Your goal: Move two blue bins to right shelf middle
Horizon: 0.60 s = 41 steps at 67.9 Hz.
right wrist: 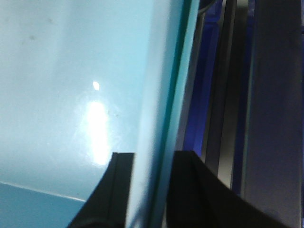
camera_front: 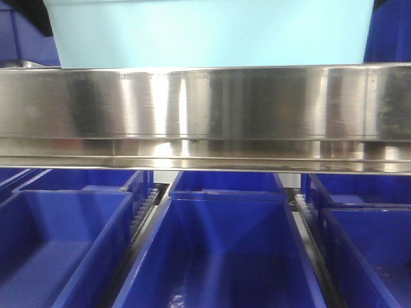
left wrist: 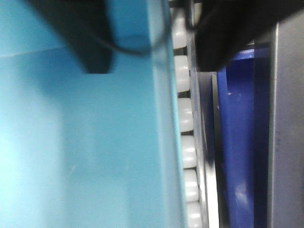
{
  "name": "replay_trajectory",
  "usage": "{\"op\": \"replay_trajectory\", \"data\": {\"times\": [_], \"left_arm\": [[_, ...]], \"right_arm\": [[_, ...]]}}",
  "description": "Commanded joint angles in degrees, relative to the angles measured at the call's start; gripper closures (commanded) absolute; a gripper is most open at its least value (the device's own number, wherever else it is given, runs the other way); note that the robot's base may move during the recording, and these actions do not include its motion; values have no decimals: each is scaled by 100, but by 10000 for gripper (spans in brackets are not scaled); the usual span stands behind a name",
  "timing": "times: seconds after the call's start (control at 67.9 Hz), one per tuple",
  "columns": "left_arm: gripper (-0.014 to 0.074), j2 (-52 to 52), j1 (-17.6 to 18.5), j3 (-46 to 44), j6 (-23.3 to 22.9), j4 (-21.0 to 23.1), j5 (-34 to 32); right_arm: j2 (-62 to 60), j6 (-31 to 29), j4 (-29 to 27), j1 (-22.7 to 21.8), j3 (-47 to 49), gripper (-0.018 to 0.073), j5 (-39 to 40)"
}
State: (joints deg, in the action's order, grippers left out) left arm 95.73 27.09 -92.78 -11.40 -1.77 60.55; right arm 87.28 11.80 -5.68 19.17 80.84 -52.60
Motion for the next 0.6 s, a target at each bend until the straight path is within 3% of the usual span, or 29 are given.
{"op": "replay_trajectory", "data": {"times": [0.0,0.059,0.589], "left_arm": [[606,-56,14,2,24,97,-117],[706,-56,14,2,24,177,-149],[707,-326,14,-438,24,362,-253]], "right_arm": [[138,74,-10,-14,-24,712,-186],[138,74,-10,-14,-24,713,-190],[-296,74,34,-14,44,713,94]]}}
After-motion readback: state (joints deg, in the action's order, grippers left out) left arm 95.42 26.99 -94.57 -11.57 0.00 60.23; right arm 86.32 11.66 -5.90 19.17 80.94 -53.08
